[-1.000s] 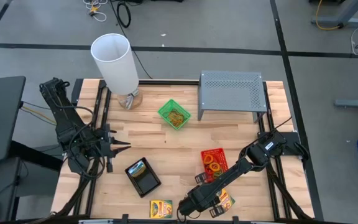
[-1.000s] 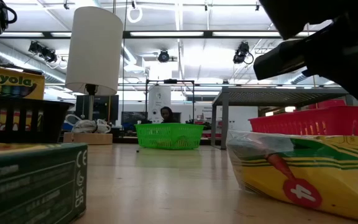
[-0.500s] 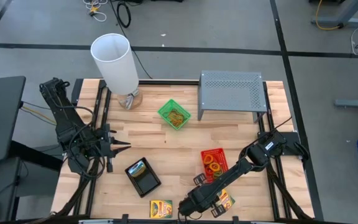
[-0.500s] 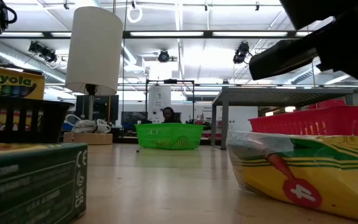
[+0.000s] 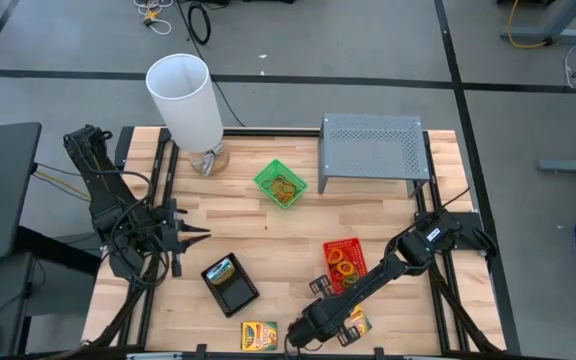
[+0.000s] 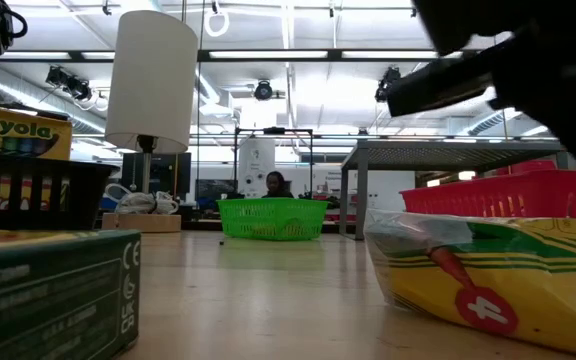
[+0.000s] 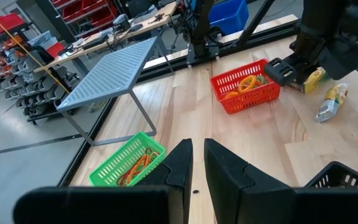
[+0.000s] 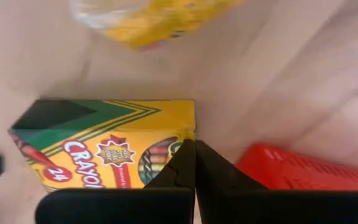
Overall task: Pick & Place Office Desk Supplies
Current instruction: Put the yellow crayon box into the black bin
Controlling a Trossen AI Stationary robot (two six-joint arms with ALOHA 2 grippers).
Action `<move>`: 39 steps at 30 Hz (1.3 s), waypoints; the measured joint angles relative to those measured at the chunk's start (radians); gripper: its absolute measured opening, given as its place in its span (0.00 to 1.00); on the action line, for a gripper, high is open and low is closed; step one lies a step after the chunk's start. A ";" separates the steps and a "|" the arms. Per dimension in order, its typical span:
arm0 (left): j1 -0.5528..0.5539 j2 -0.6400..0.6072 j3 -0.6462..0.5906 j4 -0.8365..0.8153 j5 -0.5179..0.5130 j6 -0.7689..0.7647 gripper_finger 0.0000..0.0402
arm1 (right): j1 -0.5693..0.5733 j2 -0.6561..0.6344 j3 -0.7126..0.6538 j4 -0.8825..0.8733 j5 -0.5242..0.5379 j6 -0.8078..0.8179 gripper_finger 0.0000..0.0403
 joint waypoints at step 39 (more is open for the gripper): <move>0.000 0.000 0.000 -0.012 0.002 0.004 0.12 | -0.036 -0.002 -0.040 -0.007 -0.102 0.049 0.48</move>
